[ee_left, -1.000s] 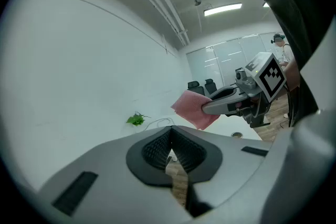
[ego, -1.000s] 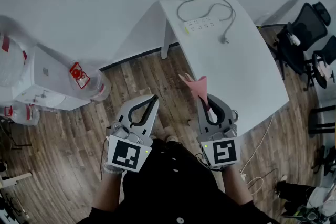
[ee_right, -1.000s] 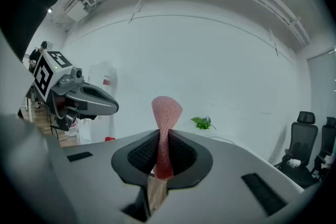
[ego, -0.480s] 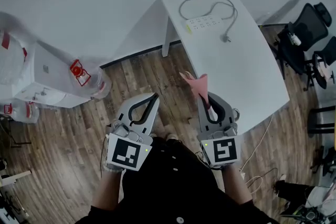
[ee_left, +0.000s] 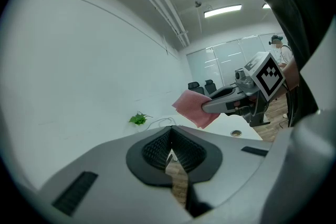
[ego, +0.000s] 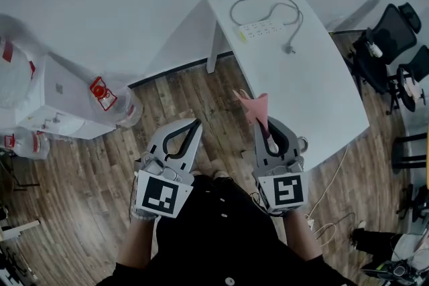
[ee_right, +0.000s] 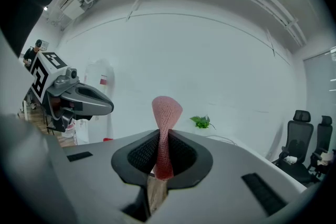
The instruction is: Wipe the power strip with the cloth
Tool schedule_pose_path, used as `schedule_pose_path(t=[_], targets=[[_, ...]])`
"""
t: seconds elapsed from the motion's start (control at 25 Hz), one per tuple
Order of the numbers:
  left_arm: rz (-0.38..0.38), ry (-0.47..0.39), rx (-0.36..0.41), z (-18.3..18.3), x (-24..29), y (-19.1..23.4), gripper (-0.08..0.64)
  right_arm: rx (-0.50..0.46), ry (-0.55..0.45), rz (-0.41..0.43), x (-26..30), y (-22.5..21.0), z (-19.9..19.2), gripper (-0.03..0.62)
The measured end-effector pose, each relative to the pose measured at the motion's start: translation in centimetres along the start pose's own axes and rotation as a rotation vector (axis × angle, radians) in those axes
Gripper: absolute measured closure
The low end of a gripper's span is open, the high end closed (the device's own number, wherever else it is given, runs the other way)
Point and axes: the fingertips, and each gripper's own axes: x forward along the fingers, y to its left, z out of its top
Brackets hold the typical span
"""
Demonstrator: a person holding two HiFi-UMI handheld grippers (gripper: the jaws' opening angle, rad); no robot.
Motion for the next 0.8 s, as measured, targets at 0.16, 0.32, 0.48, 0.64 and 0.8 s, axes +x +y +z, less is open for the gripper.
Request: schedule_pose_path(t=[0.16,0.32,0.48,0.64,0.8], targets=[[-0.006,-0.003,-0.001,-0.2,-0.7,0.4,0.548,-0.014,0.001,0.005,0.1,1.0,0.3,0.535],[-0.019,-0.008,-0.005,-0.6,-1.6,1.0,0.548,-0.023,-0.004,-0.001,0.4,2.1,0.8,0.535],[-0.027,-0.011,0.001,-1.2,-2.5,1.7,0.548,-0.011,-0.015,-0.027,0.4,2.9,0.8,0.535],[-0.033,-0.016,0.007,-1.7,-3.4,2.2,0.548,-0.021,-0.017,-0.039,0.6,3.9,0.9,0.535],[-0.046,-0.018,0.003,-2.2,-4.0,2.3,0.548,-0.023,-0.015,-0.058,0.5,4.5,0.9,0.535]])
